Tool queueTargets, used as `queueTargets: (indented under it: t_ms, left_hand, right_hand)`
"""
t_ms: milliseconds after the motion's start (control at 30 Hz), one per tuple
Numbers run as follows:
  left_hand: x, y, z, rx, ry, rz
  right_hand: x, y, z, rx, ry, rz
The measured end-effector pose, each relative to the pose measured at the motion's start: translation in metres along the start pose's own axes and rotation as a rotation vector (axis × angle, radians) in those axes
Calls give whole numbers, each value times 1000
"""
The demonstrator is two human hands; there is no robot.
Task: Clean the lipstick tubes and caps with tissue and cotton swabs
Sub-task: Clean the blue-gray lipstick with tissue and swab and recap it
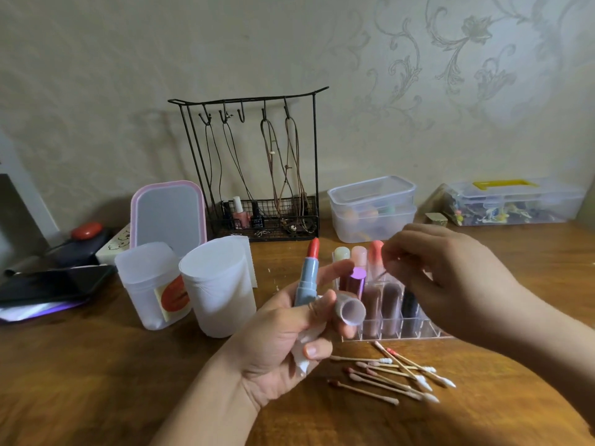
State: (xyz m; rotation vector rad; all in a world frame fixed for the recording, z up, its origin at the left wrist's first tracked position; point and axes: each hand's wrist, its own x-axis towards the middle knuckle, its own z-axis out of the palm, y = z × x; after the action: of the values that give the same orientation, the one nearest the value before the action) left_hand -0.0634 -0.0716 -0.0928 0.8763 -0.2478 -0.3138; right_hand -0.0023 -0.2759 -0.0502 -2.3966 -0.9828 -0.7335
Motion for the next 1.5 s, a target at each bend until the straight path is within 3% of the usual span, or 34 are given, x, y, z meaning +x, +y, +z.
queueTargets:
  t_ms: [100, 200, 300, 467, 567, 700, 767, 900, 1100, 1300, 1500]
  left_hand:
    - [0, 1, 0, -189, 13, -12]
    - [-1, 2, 4, -283, 50, -27]
    - [-2, 2, 8, -228, 95, -26]
    - [-3, 2, 11, -103, 137, -6]
    - [-3, 2, 12, -97, 127, -15]
    - [-4, 3, 15, -157, 98, -31]
    - [-4, 3, 16, -155, 105, -33]
    - [-4, 2, 16, -146, 141, -45]
    - [-3, 1, 17, -129, 117, -49]
    - [-4, -3, 18, -85, 133, -40]
    - [-2, -9, 16, -40, 130, -10]
  right_hand:
    - [-25, -15, -15, 235, 186, 20]
    - [-34, -43, -7, 260, 310, -41]
    - [-31, -65, 0, 253, 442, -132]
    - [-35, -58, 6, 143, 460, -154]
    - [-44, -57, 5, -73, 322, -151]
    - [-43, -51, 11, 268, 240, 5]
    - [-40, -45, 17, 298, 226, -1]
    - [-42, -47, 13, 205, 265, -89]
    - [-43, -53, 6, -139, 362, -267]
    - [-45, -53, 8, 152, 377, -139]
    - [-49, -48, 6, -8, 390, -178]
